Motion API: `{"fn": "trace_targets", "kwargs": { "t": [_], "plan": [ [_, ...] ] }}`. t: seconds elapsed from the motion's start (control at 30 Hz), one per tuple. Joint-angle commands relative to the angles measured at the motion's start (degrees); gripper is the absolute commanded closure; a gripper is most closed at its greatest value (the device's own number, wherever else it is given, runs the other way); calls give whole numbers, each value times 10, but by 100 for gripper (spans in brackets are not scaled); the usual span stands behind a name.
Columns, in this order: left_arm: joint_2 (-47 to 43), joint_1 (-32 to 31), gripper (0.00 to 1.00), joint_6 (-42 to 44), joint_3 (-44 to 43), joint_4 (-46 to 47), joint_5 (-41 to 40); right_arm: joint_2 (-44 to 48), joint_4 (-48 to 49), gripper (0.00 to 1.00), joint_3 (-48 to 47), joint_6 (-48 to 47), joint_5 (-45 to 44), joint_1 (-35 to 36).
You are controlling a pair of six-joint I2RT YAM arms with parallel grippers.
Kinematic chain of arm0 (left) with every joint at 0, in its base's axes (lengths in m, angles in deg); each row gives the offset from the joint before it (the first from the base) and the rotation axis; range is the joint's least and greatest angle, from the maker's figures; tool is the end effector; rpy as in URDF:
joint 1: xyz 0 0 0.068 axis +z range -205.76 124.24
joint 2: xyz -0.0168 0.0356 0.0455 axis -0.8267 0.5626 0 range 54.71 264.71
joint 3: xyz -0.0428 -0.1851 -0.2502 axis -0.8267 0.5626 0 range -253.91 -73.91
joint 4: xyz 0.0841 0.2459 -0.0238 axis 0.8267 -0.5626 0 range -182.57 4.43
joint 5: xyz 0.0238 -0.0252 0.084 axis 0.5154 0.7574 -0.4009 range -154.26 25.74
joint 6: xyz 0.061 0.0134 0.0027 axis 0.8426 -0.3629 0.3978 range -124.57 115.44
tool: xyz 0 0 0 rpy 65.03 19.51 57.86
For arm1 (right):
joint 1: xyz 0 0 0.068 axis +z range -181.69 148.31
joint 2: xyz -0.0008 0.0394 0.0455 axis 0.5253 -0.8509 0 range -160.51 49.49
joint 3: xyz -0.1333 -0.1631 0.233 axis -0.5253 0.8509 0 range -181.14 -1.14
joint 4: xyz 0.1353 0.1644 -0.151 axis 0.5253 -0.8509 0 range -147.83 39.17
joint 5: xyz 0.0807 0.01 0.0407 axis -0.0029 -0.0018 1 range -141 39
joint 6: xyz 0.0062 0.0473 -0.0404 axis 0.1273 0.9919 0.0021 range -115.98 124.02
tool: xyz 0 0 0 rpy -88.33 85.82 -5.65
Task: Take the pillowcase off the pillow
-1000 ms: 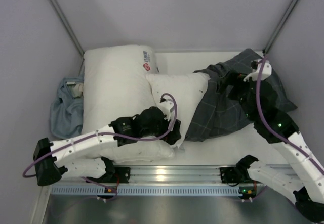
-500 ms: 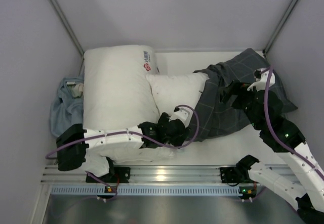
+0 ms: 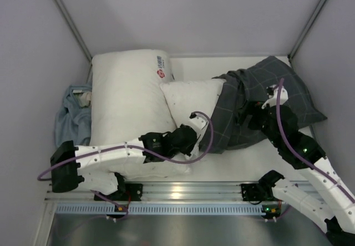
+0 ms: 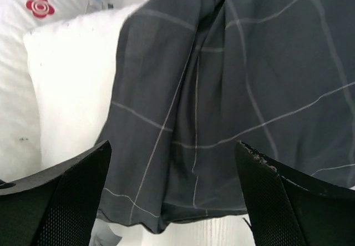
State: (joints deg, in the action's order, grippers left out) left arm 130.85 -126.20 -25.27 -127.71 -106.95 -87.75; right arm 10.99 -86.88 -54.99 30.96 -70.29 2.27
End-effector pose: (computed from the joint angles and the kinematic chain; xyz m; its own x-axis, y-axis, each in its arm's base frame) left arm 0.1119 -0.2579 0.2923 -0.4879 0.4046 -0.7734 0.6363 0.7714 0.0022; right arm 0.1011 0.0492 0.3847 -0.3842 0.2567 -0.8869 -0.1086 0.9413 0.3195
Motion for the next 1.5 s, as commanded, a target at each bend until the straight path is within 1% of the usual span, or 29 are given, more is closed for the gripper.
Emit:
{"fn": "trace_targets", "kwargs": {
  "t": [0.0,0.07,0.13,0.23,0.37,0.47,0.5,0.57,0.6,0.67,0.7,0.73,0.77,0.8,0.87,0.9,1.03,1.1,1.17,1.2,1.47],
  "plan": [
    [-59,1,100,42,-41,79,77,14,-4,13,32,43,60,1],
    [-60,1,100,51,-58,87,105,19,8,14,65,66,85,4],
    [-53,1,100,62,-88,89,116,19,22,14,85,78,95,13],
    [-34,2,100,74,-122,89,136,7,32,15,92,88,89,35],
    [-21,2,100,78,-140,89,142,-18,47,16,94,88,75,59],
    [-36,5,100,80,-138,87,121,-32,51,23,101,90,58,64],
    [-42,6,100,80,-136,84,115,-35,52,29,103,91,51,63],
    [-65,15,100,80,-133,66,94,-43,56,38,115,92,36,65],
    [-73,20,100,81,-133,58,86,-44,60,49,123,92,22,64],
    [-100,37,100,81,-130,30,63,-47,65,64,131,92,2,65],
    [-112,46,100,81,-129,20,56,-47,66,83,138,91,-18,64],
    [-135,54,100,81,-127,12,44,-47,66,92,141,92,-29,65],
    [-147,73,100,82,-126,-6,40,-47,66,98,144,92,-43,64],
    [-160,83,100,89,-125,-14,35,-45,65,100,148,93,-68,64],
    [-194,105,100,100,-126,-30,8,-38,62,100,151,93,-92,64],
    [-206,111,100,113,-133,-46,0,-34,60,100,152,94,-119,64],
    [-249,124,100,147,-161,-76,-50,-17,45,100,153,99,-179,63],
    [-257,127,100,159,-174,-90,-91,-18,38,100,150,97,-200,63],
    [-270,129,100,162,-187,-110,-119,-22,32,100,148,96,-210,64],
    [-276,129,100,161,-189,-116,-147,-24,29,100,148,97,-217,63],
    [-360,128,100,132,-177,-178,-248,-21,23,100,149,86,-240,55]
  ]
}}
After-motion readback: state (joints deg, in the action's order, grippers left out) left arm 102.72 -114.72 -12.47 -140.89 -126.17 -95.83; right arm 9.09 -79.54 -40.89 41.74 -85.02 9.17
